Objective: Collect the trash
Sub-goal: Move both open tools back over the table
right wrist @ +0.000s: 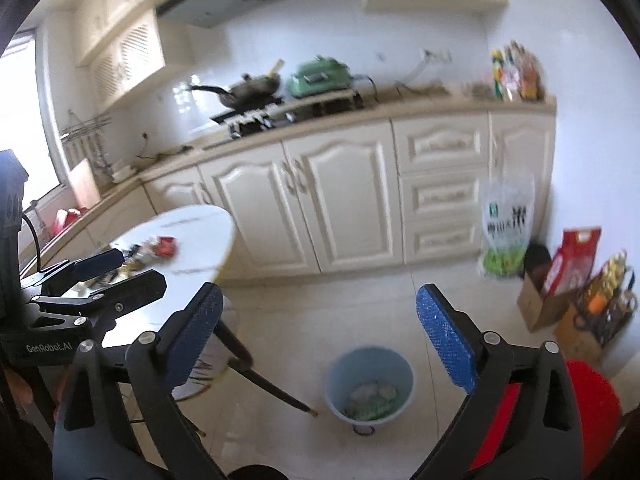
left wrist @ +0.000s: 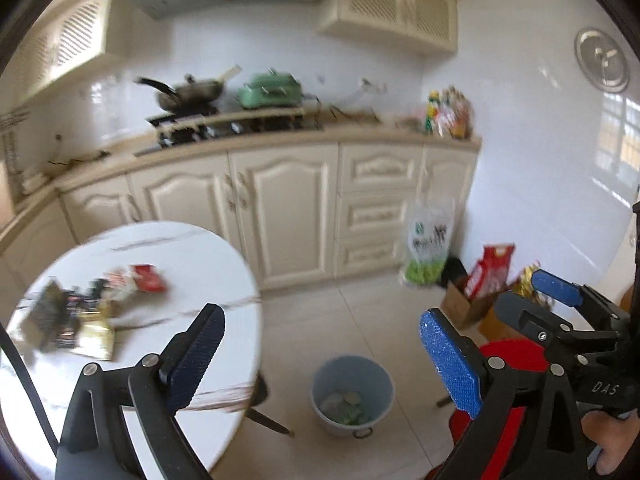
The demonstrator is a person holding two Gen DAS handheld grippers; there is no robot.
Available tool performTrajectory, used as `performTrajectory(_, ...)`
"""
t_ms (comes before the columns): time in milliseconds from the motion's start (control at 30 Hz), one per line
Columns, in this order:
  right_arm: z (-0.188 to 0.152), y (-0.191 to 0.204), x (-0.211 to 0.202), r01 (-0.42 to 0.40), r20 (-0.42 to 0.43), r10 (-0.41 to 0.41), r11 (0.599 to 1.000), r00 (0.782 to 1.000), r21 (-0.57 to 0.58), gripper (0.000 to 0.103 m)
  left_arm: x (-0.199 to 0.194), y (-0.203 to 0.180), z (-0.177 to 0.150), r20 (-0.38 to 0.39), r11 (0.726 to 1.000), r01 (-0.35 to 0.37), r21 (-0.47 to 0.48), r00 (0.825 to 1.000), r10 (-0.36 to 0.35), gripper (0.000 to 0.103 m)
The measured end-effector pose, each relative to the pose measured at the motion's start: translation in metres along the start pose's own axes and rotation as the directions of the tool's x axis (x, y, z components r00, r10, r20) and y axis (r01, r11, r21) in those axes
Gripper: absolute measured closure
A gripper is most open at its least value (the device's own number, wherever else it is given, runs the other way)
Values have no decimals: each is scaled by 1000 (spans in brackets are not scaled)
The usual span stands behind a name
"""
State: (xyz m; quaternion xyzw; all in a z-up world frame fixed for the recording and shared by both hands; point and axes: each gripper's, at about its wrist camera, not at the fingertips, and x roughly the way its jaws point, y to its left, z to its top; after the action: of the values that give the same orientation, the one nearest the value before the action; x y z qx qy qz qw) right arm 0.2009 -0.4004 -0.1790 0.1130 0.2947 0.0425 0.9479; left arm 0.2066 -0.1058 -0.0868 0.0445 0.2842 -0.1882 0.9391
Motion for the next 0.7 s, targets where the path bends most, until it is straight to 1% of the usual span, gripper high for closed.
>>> performTrajectory(33, 3, 12, -5, -3, 13, 3, 1000, 1000, -16, 5, -13, 6, -6, 20, 1000, -13, -6, 1000, 13, 1)
performTrajectory(100, 8, 35, -13, -6, 34, 7, 999, 999, -43, 0, -41, 17, -18, 53, 999, -32, -16, 998, 33, 1)
performTrajectory(233, 16, 82, -23, -31, 67, 38, 994, 997, -102, 0, -101, 46, -49, 121, 996, -70, -50, 990, 75, 1)
performTrajectory(400, 20, 140, -22, -80, 70, 93, 981, 993, -178, 0, -150, 80, -80, 158, 987, -131, -87, 977, 144, 1)
performTrajectory(533, 23, 180, -8, -126, 53, 142, 963, 988, -239, 0, -176, 114, -102, 153, 967, -206, -151, 961, 229, 1)
performTrajectory(600, 26, 203, 5, -141, 40, 158, 952, 987, -273, 0, -176, 125, -104, 144, 957, -228, -182, 956, 255, 1)
performTrajectory(700, 25, 228, 27, -169, 14, 181, 939, 983, -298, 0, -176, 146, -115, 109, 938, -282, -203, 945, 307, 1)
